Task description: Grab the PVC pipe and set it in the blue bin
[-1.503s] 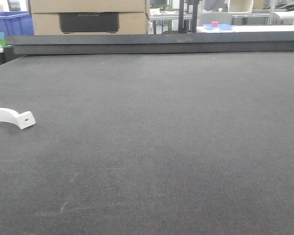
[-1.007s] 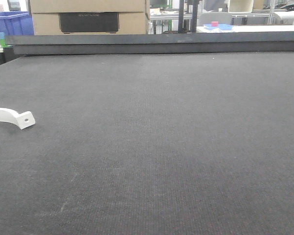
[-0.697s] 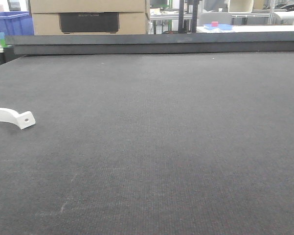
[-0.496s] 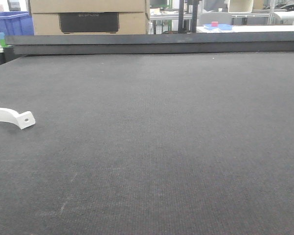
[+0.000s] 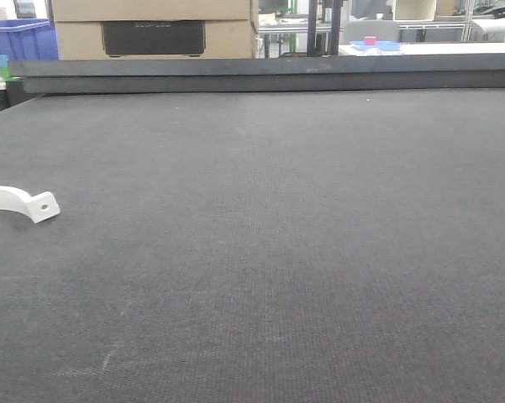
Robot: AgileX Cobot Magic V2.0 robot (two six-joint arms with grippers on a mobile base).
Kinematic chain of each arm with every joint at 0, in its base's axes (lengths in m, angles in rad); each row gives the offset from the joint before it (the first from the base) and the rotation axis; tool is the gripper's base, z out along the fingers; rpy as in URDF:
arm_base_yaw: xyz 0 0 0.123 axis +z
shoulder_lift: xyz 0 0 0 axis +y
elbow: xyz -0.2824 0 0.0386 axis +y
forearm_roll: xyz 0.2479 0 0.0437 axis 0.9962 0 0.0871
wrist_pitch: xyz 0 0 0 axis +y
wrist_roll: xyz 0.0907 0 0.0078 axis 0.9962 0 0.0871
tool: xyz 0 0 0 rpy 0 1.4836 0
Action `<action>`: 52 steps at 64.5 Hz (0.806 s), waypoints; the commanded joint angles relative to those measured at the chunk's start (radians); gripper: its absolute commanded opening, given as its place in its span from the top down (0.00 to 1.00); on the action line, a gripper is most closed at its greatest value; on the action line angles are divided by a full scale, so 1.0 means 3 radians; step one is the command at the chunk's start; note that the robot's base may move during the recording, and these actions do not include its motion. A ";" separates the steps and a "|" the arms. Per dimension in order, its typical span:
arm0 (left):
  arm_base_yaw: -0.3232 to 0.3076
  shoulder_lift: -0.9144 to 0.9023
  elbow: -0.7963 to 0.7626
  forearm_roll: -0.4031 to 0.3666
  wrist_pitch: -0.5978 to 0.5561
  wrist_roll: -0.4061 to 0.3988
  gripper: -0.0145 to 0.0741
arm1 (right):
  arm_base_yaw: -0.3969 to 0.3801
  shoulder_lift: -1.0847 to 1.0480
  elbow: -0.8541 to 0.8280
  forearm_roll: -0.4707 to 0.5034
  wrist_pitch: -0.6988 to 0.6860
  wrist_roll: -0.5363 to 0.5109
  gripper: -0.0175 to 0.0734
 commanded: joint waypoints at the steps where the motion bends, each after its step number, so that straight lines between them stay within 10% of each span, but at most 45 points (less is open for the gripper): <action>1: -0.0012 0.0351 -0.0299 0.0074 0.0290 -0.0007 0.96 | -0.0003 0.0255 -0.0212 -0.0026 0.0211 0.0010 0.99; 25: -0.0012 0.2175 -0.1381 0.0067 0.1804 -0.0007 0.96 | -0.0003 0.2022 -0.1411 -0.0026 0.1951 -0.0012 0.99; 52: -0.0012 0.3342 -0.1431 -0.0135 0.1922 -0.0007 0.96 | -0.0003 0.3012 -0.1501 0.0073 0.1976 -0.0012 0.99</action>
